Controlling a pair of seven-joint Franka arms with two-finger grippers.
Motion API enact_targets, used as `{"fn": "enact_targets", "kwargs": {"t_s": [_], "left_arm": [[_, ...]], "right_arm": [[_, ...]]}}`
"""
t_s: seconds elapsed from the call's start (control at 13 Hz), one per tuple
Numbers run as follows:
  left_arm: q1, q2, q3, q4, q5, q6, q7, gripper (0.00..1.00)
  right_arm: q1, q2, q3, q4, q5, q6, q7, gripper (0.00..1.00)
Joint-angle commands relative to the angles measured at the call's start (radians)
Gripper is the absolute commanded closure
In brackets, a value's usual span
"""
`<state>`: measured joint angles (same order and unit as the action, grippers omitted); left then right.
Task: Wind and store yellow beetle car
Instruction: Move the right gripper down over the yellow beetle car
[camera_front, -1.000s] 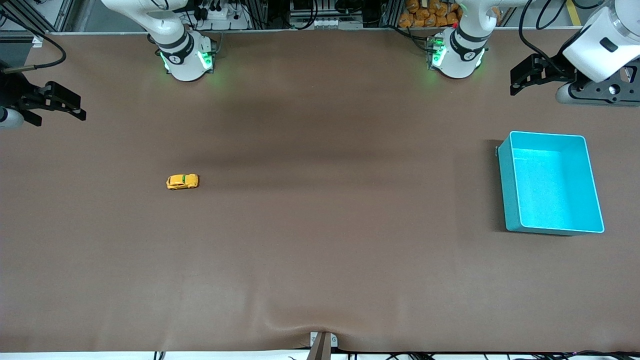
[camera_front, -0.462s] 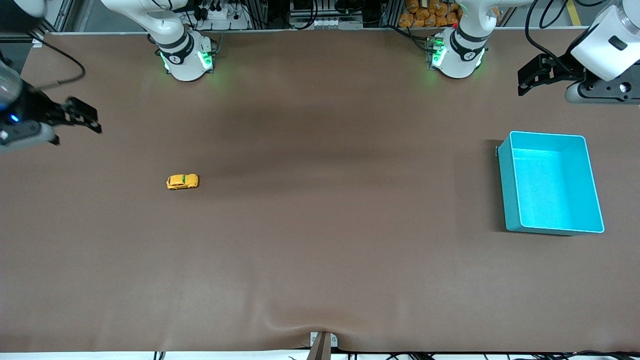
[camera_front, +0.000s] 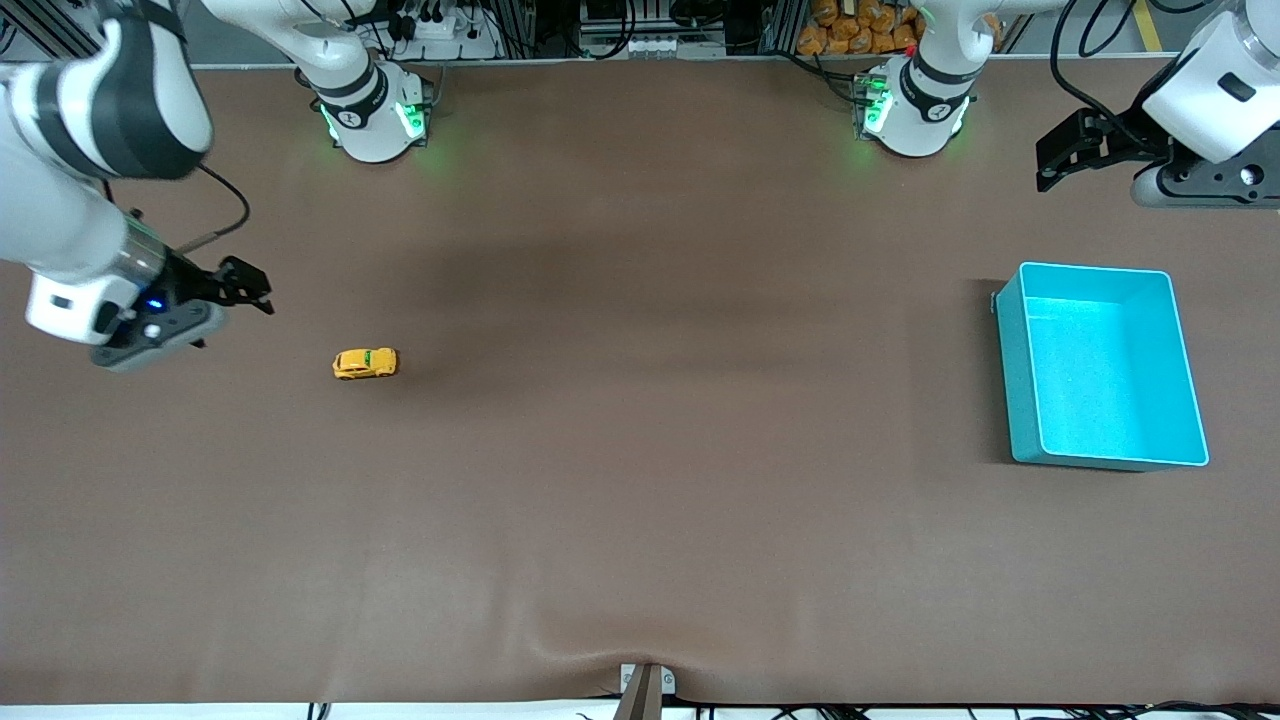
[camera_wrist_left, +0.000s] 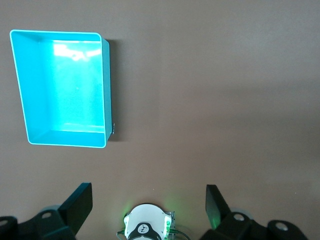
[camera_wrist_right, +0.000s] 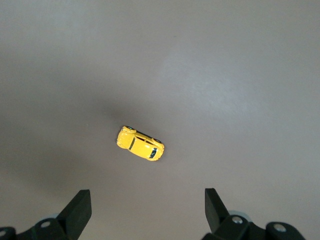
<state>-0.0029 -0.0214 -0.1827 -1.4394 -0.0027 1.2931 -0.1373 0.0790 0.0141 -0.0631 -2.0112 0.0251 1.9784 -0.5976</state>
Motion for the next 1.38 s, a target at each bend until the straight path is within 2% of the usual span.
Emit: {"fn": "enact_targets", "kwargs": {"t_s": [0.0,0.23,0.46,0.62,0.85,1.15,1.31], "left_arm": [[0.001,-0.005,-0.003,0.004,0.021,-0.012,-0.012,0.00],[0.001,-0.005,-0.003,0.004,0.023,-0.012,-0.007,0.00],[0.001,-0.003,-0.003,0.001,0.026,-0.012,-0.002,0.00],[0.001,-0.003,-0.003,0.001,0.026,-0.012,-0.005,0.00],[0.000,-0.003,-0.003,0.001,0.026,-0.012,-0.008,0.00],[0.000,-0.003,-0.004,0.001,0.026,-0.012,-0.011,0.00],[0.000,-0.003,-0.006,0.001,0.026,-0.012,-0.015,0.00]], "right_arm": [[-0.005,0.088,-0.003,-0.004,0.004,0.072,-0.224,0.00],[0.004,0.148,-0.003,-0.035,0.003,0.155,-0.504,0.00],[-0.002,0.145,-0.003,-0.177,0.004,0.324,-0.720,0.00],[0.002,0.147,-0.001,-0.221,0.006,0.376,-0.864,0.00],[0.001,0.147,0.003,-0.270,0.006,0.462,-0.907,0.00],[-0.001,0.149,0.049,-0.357,0.004,0.579,-0.915,0.02],[0.001,0.155,0.052,-0.388,0.006,0.614,-0.915,0.02]]}}
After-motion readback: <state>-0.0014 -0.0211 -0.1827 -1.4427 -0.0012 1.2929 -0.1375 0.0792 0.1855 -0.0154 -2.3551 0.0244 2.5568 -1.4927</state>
